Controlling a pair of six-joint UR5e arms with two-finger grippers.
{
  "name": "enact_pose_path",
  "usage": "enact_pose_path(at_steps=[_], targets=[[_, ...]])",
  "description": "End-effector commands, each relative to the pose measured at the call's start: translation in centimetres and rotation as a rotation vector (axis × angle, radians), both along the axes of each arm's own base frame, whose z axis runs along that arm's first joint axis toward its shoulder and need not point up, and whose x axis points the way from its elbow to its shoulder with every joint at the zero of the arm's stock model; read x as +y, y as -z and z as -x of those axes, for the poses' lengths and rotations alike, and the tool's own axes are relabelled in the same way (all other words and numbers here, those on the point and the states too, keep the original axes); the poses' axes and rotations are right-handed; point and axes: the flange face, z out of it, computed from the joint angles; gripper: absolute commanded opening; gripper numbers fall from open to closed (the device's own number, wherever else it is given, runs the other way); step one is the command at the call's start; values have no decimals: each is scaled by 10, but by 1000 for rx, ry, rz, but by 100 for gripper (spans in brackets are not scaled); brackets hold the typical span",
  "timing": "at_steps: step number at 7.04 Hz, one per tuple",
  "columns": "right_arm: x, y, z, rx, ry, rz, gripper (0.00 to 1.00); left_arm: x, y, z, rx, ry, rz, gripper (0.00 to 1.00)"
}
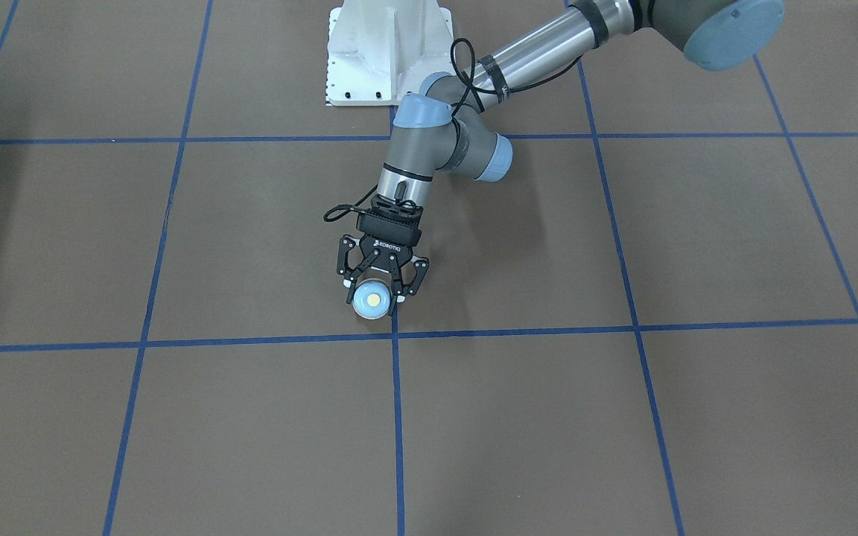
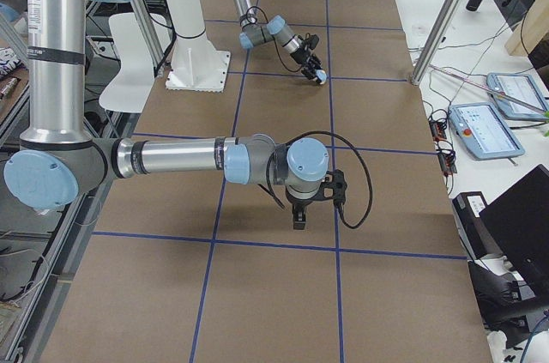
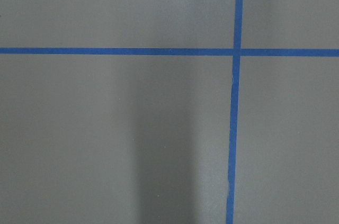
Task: Place and press bell with both arms
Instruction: 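Lower the bell onto the grid center and open the left gripper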
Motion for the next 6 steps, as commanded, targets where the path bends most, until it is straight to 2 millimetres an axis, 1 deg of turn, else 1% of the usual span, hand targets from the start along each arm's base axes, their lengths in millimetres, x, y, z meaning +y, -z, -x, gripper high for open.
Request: enact_pose_path(at_steps=[1, 2, 3, 4, 5, 6], targets=[[0, 0, 0, 0, 0, 0, 100, 6, 3, -3, 2, -8, -2, 63], [0, 0, 0, 0, 0, 0, 100, 6, 1, -3, -1, -8, -1, 64], [0, 0, 0, 0, 0, 0, 100, 6, -1, -4, -4, -6, 0, 75], [0, 0, 0, 0, 0, 0, 100, 6, -1, -4, -2, -6, 1, 80], [0, 0, 0, 0, 0, 0, 100, 6, -1, -3, -2, -6, 1, 87], [-1, 1, 0, 0, 0, -1, 100, 6, 1, -2, 6, -7, 1, 100]])
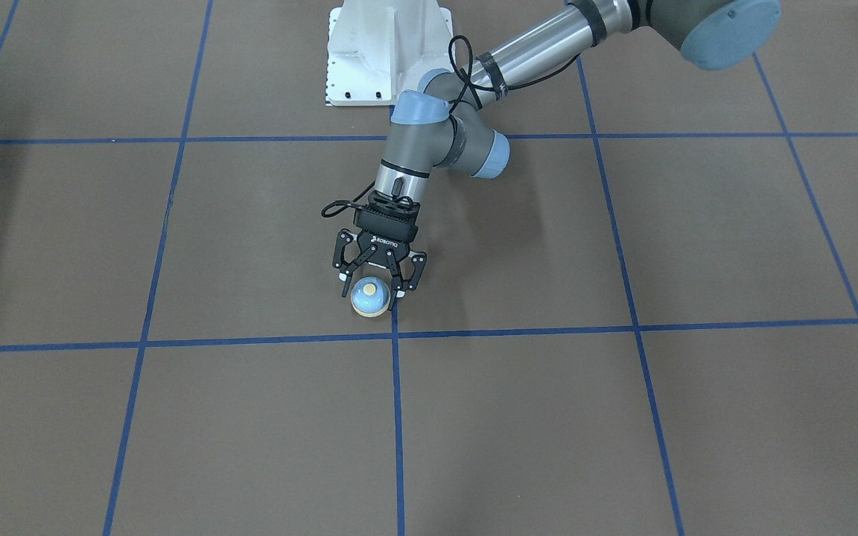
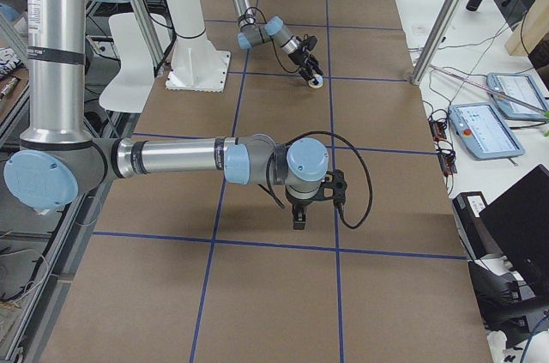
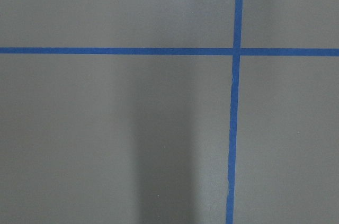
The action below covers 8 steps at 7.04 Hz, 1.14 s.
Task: Place and press bell with both arms
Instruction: 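Lower the bell onto the grid center and open the left gripper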
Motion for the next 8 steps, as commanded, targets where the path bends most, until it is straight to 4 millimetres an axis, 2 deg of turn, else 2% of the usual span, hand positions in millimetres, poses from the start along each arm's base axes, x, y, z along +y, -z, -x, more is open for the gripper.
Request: enact_pose_path(at_steps=[1, 3, 4, 5, 6, 7, 8], targets=[[-1, 1, 0, -2, 0, -3, 100, 3, 22, 9, 38, -4, -12, 100], [-3, 11, 0, -2, -1, -23, 100, -16, 42, 32, 32, 20, -12, 100], [-13, 22, 0, -2, -1, -46, 100, -35, 47, 48, -23, -13, 28, 100], [-32, 45, 0, -3, -4, -90, 100, -60, 55, 75, -68, -53, 85, 100], [-59, 80, 8, -9, -48, -83, 100, -90, 52, 101, -101, -72, 139, 100], [-91, 133, 47, -23, -66, -68, 100, -118, 42, 125, -138, -110, 180, 100], [-117, 179, 97, -16, -57, -61, 100, -141, 26, 148, -211, -124, 185, 100]])
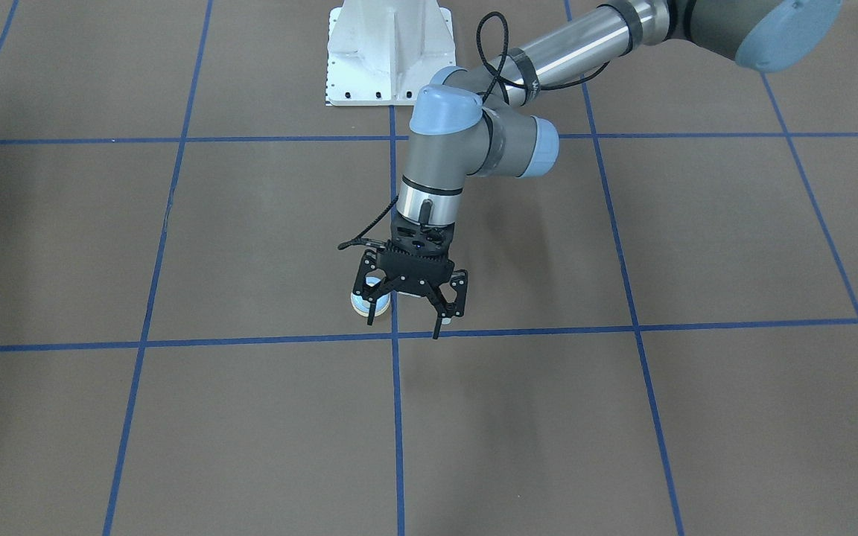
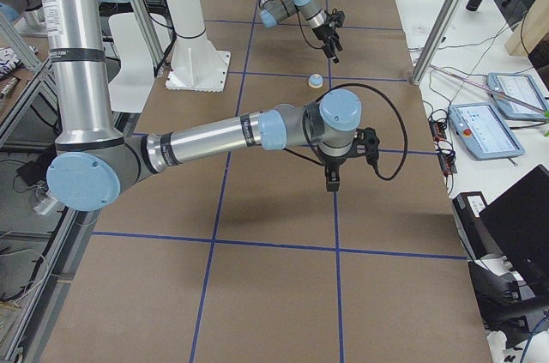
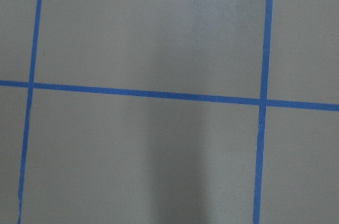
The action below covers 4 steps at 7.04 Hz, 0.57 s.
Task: Place and press bell with both arms
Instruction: 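Withdraw the left gripper while the right gripper moves in toward the bell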
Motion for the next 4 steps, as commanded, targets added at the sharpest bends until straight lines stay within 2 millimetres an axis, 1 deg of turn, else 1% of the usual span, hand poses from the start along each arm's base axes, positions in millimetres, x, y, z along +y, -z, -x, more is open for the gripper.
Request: enact_pose_path(at_steps=[1, 2, 3, 4], targets=[[-45, 101, 108, 4, -9, 32, 100, -48, -43, 55, -105, -74, 35, 100], [-49, 137, 149, 12, -39, 57, 100, -72, -61, 92, -96, -119, 75, 100], [-41, 160, 185, 25, -46, 59, 100, -94, -94, 137, -109, -153, 102, 100], [-31, 178, 218, 23, -50, 84, 100, -97, -120, 171, -138, -192, 82, 100]])
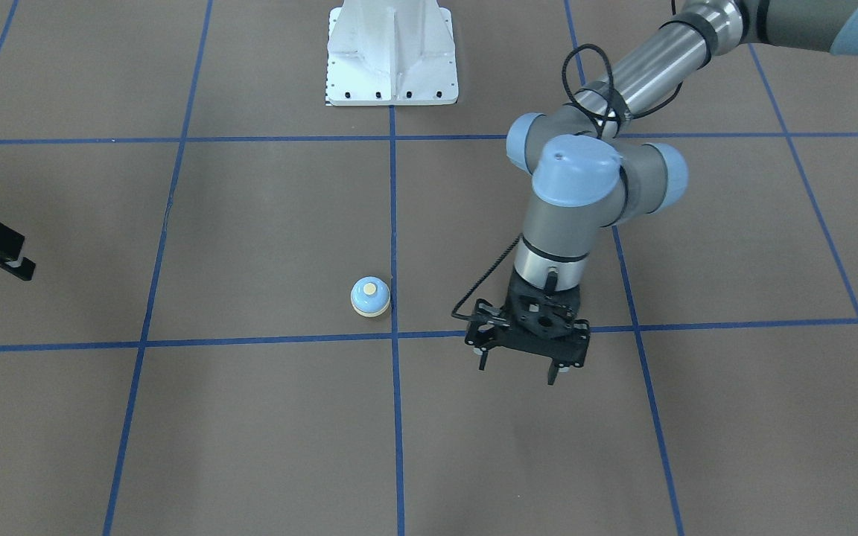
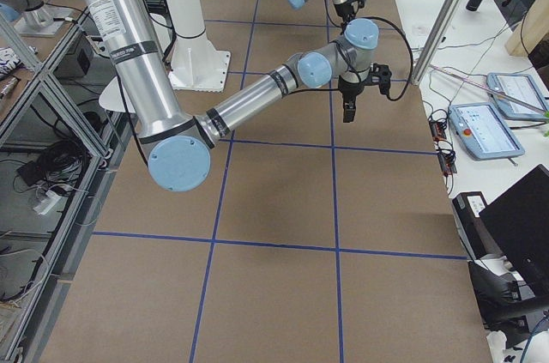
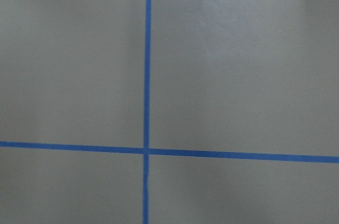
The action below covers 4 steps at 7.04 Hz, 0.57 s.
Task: Place and press bell with both arms
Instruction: 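Withdraw the left gripper while the right gripper moves in toward the bell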
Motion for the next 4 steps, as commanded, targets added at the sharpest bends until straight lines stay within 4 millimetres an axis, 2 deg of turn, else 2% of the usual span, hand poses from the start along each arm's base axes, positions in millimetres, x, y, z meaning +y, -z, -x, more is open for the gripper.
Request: enact_pose_path(at_steps=[1, 2, 3, 4], targets=[[21, 54, 86, -6, -25, 56, 100, -15, -66, 89, -45, -81, -1, 100], [35, 79, 133, 5, -42, 62, 100, -20, -99, 136, -56, -110, 11, 100], [49, 100, 172, 11, -65, 73, 100, -25, -138, 197, -76, -143, 8, 100], [61, 112, 198, 11, -50, 61, 100, -29, -175, 253, -133, -169, 7, 100]])
